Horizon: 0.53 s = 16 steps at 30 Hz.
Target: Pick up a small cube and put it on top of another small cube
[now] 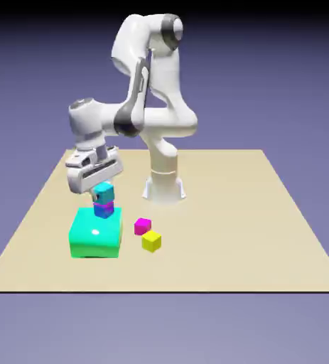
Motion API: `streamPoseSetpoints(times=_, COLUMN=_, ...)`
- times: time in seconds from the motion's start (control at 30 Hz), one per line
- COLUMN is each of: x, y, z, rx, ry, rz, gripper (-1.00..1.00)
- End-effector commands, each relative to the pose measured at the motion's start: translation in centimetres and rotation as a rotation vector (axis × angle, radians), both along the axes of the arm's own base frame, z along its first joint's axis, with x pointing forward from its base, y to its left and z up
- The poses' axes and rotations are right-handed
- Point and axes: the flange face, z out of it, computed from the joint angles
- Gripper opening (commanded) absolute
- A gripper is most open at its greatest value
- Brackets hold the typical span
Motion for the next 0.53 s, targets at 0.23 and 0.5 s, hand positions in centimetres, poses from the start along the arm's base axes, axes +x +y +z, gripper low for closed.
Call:
streamPoseSetpoints(times=0.23, x=-4.5, y=-0.7, z=-1.4, rx=0.000, ry=-0.002, rz=0.005, gripper=-1.00)
streamPoseSetpoints(times=0.5, x=-4.3, y=-0.4, z=-3.7, rx=0.000, ry=-0.002, rz=0.005, gripper=1.00)
